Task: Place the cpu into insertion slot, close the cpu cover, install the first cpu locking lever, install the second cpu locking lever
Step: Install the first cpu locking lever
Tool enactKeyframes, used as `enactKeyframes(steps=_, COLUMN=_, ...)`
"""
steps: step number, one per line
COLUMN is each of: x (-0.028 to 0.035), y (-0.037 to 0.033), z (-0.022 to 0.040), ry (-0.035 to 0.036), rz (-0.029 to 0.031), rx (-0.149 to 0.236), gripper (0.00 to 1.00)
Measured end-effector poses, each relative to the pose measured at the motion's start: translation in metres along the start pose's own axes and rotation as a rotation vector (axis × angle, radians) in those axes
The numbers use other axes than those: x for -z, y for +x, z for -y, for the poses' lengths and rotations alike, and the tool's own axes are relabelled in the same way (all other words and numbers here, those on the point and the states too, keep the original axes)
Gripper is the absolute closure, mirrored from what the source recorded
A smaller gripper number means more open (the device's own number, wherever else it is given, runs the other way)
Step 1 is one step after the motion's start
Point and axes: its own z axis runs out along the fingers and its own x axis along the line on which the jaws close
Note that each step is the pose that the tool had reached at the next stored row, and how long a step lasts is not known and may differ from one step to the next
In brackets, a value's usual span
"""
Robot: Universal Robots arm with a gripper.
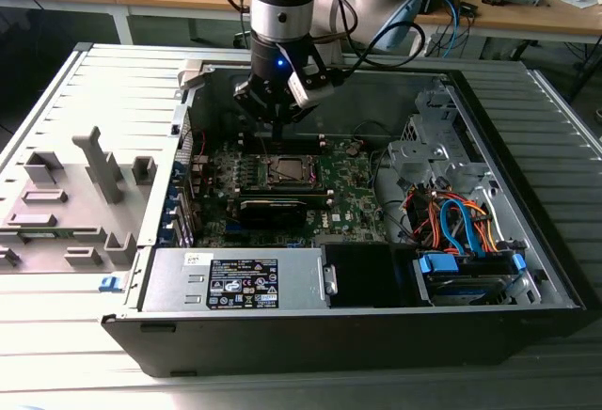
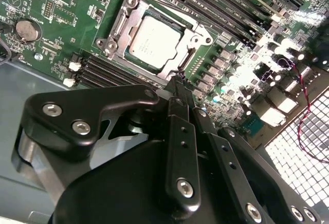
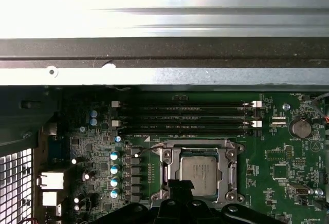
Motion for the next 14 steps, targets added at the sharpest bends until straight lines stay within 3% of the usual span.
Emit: enactKeyframes(steps=14, x=-0.0001, y=0.0134, z=-0.0003, ry=0.0068, rz=0.0000, rx=0.000, gripper=0.89)
